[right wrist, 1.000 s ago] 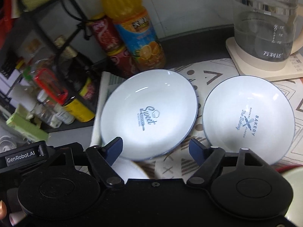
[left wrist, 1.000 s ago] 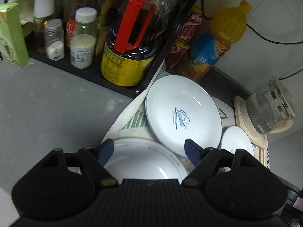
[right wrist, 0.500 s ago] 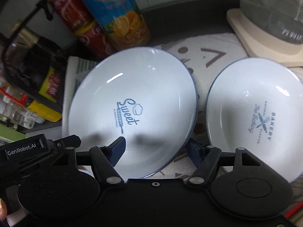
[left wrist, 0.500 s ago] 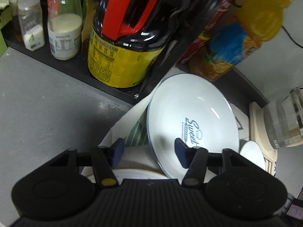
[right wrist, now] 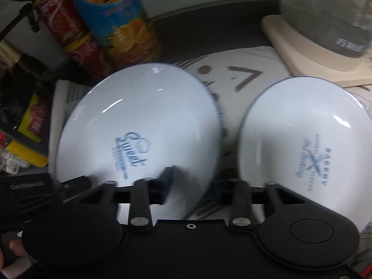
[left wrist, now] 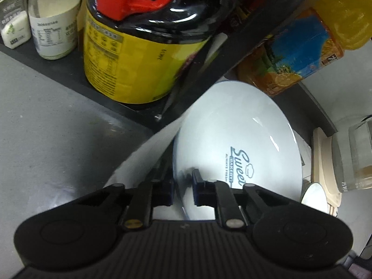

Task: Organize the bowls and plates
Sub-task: 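Close both tools on the rim of the white 'Sweet' plate, then lift the 'Sweet' plate with both tools and lower it onto the flower plate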

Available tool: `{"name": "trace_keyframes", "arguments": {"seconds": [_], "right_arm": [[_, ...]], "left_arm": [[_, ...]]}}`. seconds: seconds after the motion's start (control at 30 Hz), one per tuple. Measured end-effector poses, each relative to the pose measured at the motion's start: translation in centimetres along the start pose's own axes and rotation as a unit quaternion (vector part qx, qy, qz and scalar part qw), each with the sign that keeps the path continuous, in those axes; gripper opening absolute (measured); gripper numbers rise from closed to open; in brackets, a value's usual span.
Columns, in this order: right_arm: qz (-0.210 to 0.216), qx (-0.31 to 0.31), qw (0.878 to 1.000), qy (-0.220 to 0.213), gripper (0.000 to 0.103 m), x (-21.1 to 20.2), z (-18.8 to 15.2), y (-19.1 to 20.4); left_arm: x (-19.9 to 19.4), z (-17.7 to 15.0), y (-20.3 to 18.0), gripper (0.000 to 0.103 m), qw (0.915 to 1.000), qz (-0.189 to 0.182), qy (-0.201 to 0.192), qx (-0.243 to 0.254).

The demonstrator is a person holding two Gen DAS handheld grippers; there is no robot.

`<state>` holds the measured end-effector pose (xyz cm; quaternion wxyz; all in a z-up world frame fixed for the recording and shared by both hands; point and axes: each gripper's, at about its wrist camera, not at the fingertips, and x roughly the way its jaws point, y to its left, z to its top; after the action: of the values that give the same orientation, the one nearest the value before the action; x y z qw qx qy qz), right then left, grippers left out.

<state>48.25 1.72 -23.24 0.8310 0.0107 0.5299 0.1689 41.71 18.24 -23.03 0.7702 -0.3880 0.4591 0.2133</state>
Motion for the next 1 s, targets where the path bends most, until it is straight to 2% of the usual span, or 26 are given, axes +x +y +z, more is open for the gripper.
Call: {"name": "trace_keyframes", "arguments": {"seconds": [0.1, 0.23, 0.37, 0.5, 1.0], "right_arm": [[0.013, 0.02, 1.0, -0.005, 0.022, -0.4, 0.3, -0.9], [0.029, 0.03, 0.998, -0.038, 0.013, -2.3, 0.4, -1.5], [0.04, 0.034, 0.997, -0.053, 0.013, -3.7, 1.0, -1.4], [0.049, 0.043, 0.996, -0.059, 0.013, -4.4, 0.7, -1.7], [0.054, 0.021, 0.995, -0.084, 0.013, -8.8, -2.6, -0.2]], "left_arm": [[-0.1, -0.3, -0.1, 0.013, 1.0, 0.003, -0.003, 0.003], [-0.9, -0.6, -0.8, 0.011, 0.9995, 0.002, -0.013, 0.027], [-2.3, -0.4, -1.2, 0.01, 0.9987, -0.01, -0.029, 0.041], [-3.3, -0.6, -1.4, 0.01, 0.9985, -0.009, -0.028, 0.046], [-7.8, -2.8, -0.1, 0.011, 0.9976, -0.022, -0.043, 0.051]]}}
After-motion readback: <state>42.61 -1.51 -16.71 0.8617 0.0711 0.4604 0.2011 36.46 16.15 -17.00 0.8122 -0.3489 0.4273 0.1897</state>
